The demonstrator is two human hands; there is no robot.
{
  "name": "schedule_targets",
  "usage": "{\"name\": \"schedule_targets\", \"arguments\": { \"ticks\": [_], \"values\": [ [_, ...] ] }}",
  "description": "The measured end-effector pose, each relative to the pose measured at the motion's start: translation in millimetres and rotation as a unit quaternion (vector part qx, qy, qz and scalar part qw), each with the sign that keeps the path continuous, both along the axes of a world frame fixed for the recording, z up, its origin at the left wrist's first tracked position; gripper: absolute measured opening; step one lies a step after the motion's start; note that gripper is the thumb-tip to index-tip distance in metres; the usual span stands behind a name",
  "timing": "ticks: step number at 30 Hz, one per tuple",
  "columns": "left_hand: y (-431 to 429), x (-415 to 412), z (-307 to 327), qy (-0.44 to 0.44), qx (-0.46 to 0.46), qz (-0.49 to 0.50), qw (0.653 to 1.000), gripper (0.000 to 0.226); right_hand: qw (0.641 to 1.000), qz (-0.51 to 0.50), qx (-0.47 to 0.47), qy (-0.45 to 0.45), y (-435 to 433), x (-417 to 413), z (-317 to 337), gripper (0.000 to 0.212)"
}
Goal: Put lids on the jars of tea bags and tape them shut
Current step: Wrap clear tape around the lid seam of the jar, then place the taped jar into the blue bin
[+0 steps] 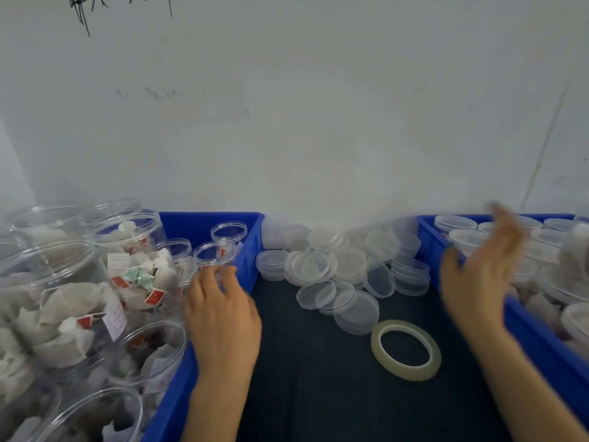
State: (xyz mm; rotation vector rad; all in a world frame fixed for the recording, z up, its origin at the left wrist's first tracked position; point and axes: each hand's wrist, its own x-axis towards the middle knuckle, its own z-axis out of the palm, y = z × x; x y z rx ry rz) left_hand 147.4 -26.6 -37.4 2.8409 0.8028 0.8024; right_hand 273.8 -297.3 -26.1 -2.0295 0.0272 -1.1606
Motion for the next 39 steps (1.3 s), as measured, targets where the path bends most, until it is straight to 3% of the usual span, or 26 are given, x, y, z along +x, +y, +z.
{"name": "schedule_targets", "arguments": {
  "ticks": [2,5,8,12,15,20,25,29,33,35,37,39],
  "values": [
    [3.4,-5.2,8.3,0.061,-0.016,0.049,0.997,0.052,0.977,0.182,-0.109,0.003,32.3,-29.0,-21.4,0.056],
    [10.0,-11.4,18.1,0.096,0.016,0.053,0.994,0.053,0.905,0.345,-0.235,0.076,63.1,-54.9,-66.6,0.046],
    [14.8,-20.6,33.2,0.08,0.041,0.067,0.994,0.057,0.859,0.405,-0.28,0.137,75.4,-59.9,-99.7,0.04],
    [21.7,-25.2,55.8,0.032,0.062,0.097,0.993,0.072,0.843,0.417,-0.302,0.154,77.0,-61.0,-115.4,0.034],
    [35.7,-20.7,78.5,-0.03,0.054,0.116,0.991,0.076,0.846,0.412,-0.297,0.163,73.7,-61.6,-114.8,0.034],
    [50.7,-22.4,86.7,0.028,0.026,0.15,0.988,0.074,0.844,0.413,-0.298,0.168,72.9,-64.6,-114.2,0.034],
    [52.3,-22.9,89.6,-0.034,0.038,0.151,0.987,0.035,0.845,0.411,-0.295,0.172,73.3,-64.4,-113.9,0.035],
    [49.2,-22.0,88.5,-0.086,0.021,0.14,0.986,0.023,0.843,0.414,-0.296,0.173,73.4,-65.1,-114.5,0.035],
    [29.9,-17.3,91.8,-0.187,0.073,0.061,0.978,0.022,0.845,0.415,-0.286,0.178,73.1,-63.2,-116.2,0.035],
    [14.4,-13.7,92.8,-0.221,0.108,-0.032,0.969,0.024,0.847,0.409,-0.285,0.184,73.2,-62.8,-114.4,0.035],
    [-2.3,-10.9,87.9,-0.244,0.116,-0.134,0.954,0.022,0.875,0.365,-0.272,0.162,70.9,-61.9,-107.3,0.037],
    [-16.9,-7.4,75.0,-0.232,0.058,-0.215,0.947,0.022,0.922,0.288,-0.23,0.12,63.1,-55.5,-101.8,0.04]
  ]
}}
